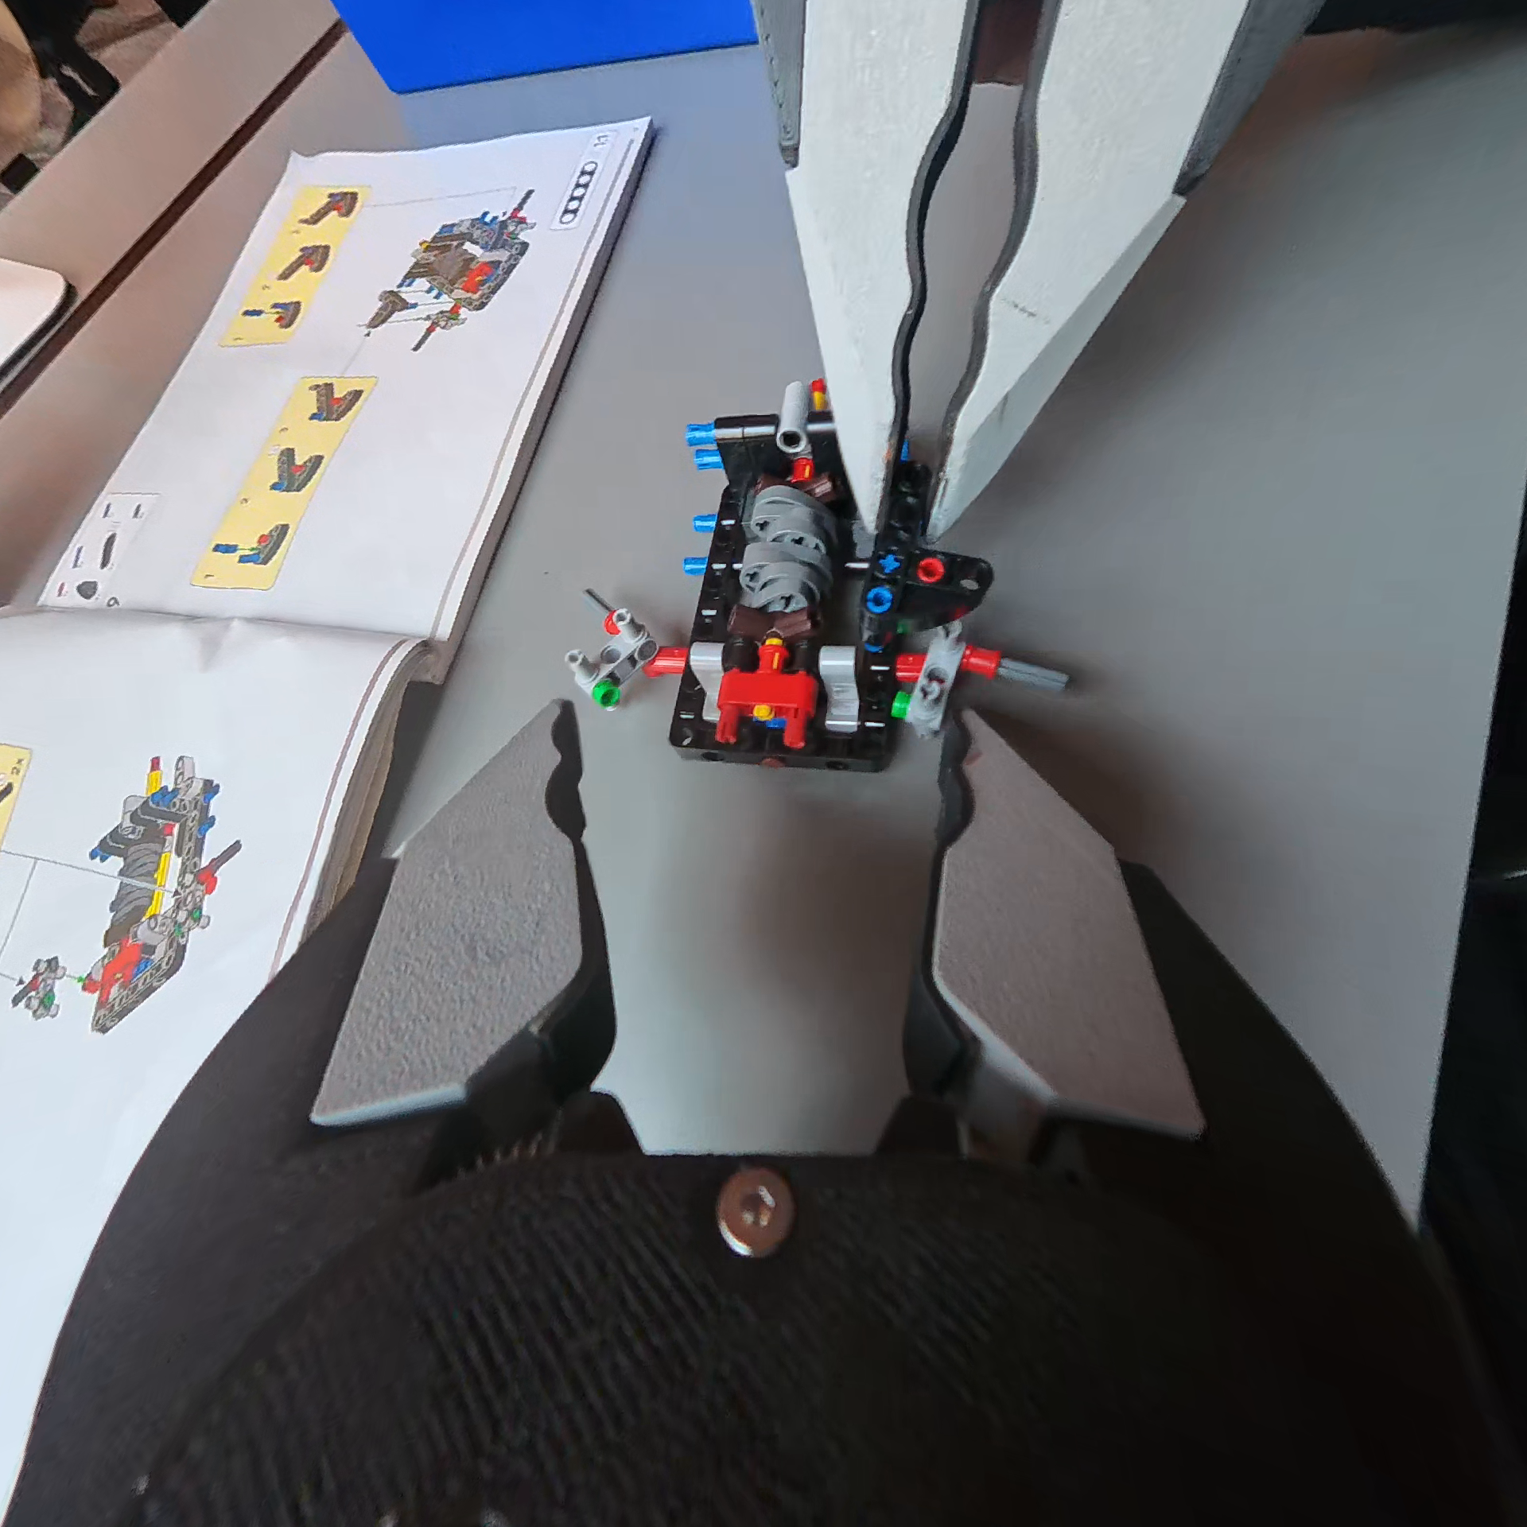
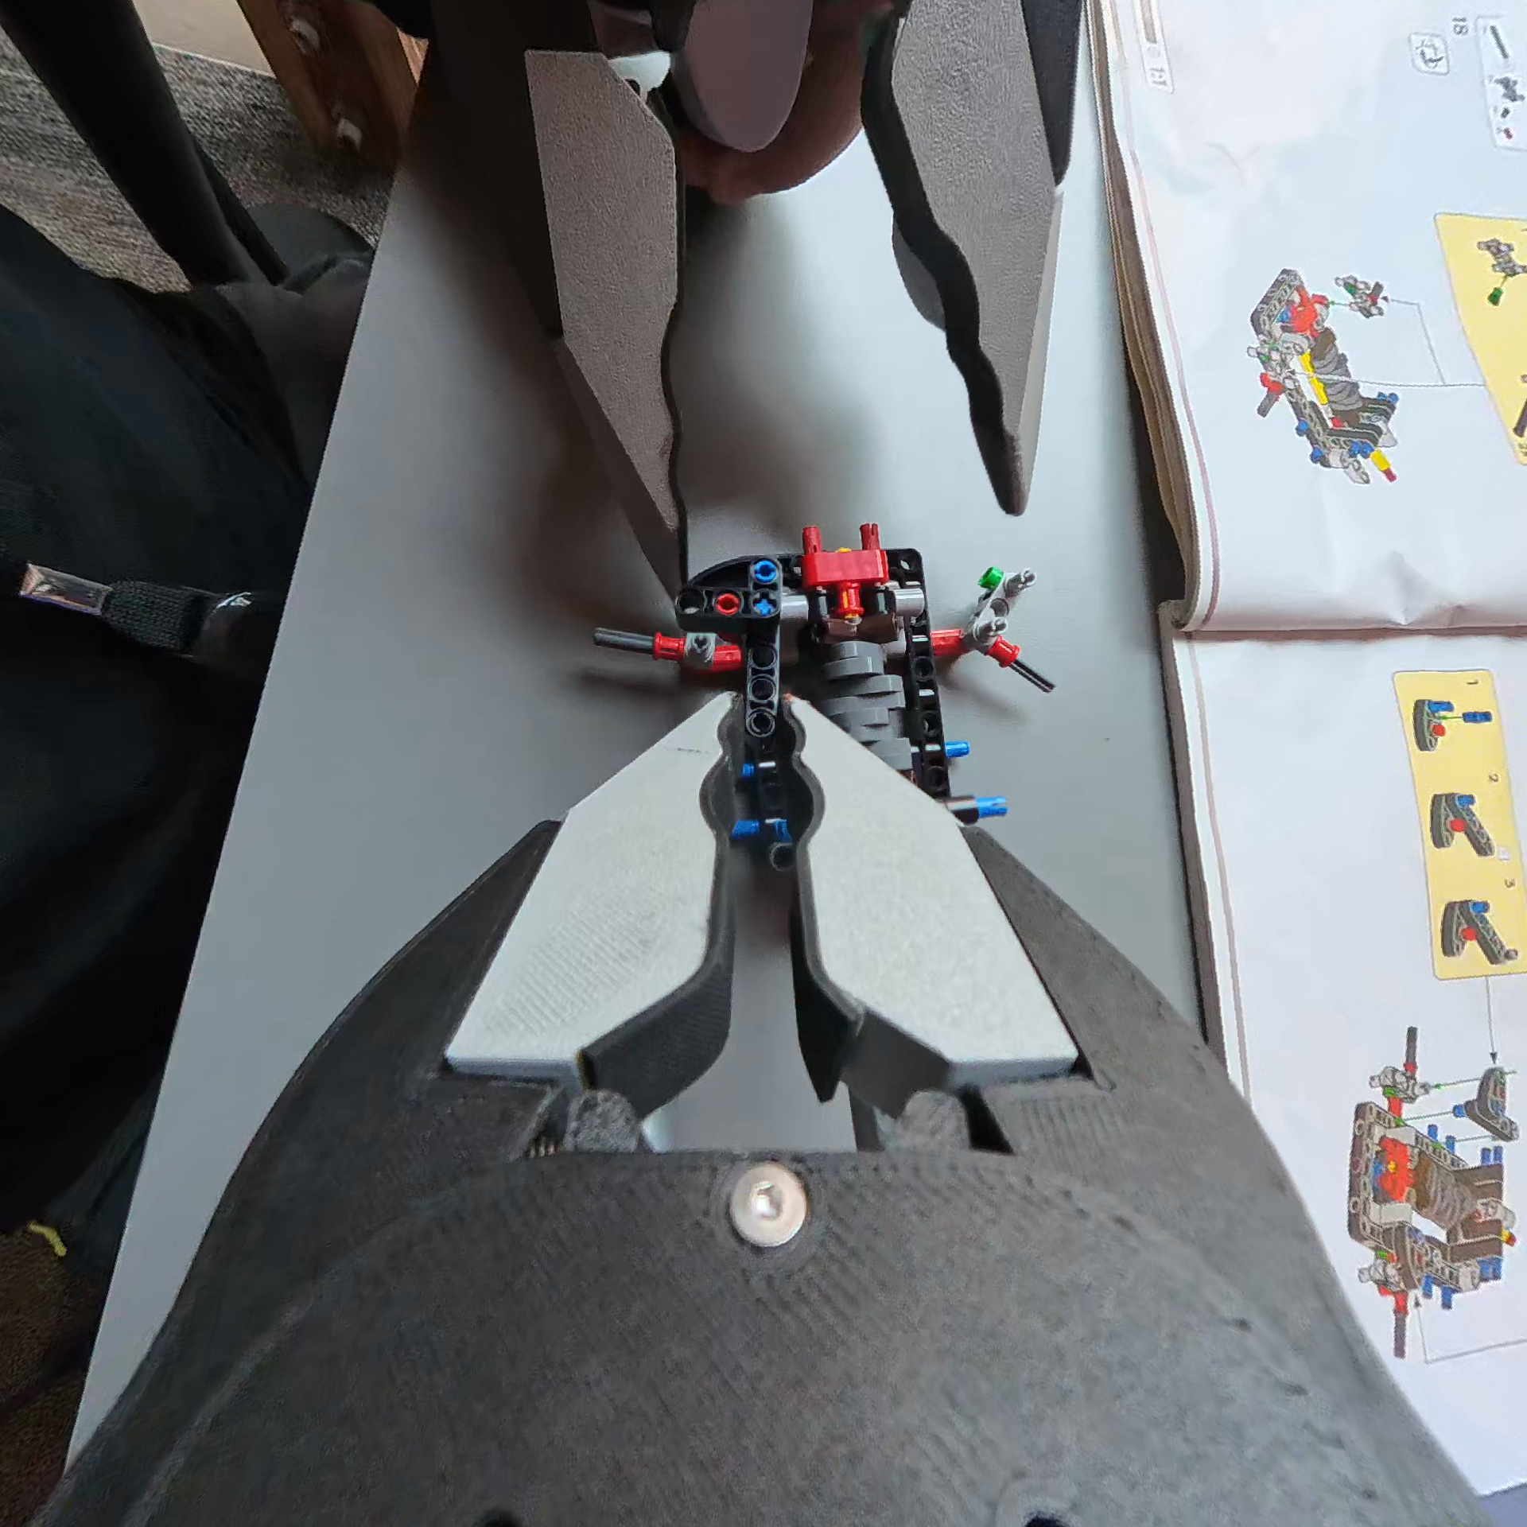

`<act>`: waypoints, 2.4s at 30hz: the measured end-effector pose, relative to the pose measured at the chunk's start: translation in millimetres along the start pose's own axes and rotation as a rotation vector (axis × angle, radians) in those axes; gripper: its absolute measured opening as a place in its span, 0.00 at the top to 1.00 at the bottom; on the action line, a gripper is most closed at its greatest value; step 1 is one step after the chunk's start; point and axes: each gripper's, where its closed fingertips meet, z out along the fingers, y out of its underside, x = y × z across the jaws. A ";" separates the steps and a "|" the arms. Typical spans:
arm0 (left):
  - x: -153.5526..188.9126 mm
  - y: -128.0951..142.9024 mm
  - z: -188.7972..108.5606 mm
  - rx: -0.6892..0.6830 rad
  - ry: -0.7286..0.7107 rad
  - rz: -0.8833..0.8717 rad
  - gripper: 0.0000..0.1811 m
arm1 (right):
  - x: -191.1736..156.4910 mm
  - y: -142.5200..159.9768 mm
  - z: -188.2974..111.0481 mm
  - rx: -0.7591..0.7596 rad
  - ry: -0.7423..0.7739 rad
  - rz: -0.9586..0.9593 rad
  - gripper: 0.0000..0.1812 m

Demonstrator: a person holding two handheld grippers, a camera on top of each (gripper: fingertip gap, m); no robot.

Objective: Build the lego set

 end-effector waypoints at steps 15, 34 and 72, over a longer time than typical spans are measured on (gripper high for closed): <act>24.2 -27.1 -13.2 0.129 0.210 -0.149 0.73 | -0.5 6.2 5.0 -0.030 0.020 -0.042 0.98; 34.8 -27.7 1.8 0.062 0.163 -0.055 0.84 | 1.1 5.3 7.5 -0.006 0.038 -0.023 0.98; 42.4 -28.2 9.7 0.075 0.190 -0.006 0.88 | -16.2 -6.0 0.5 0.171 0.018 -0.104 0.97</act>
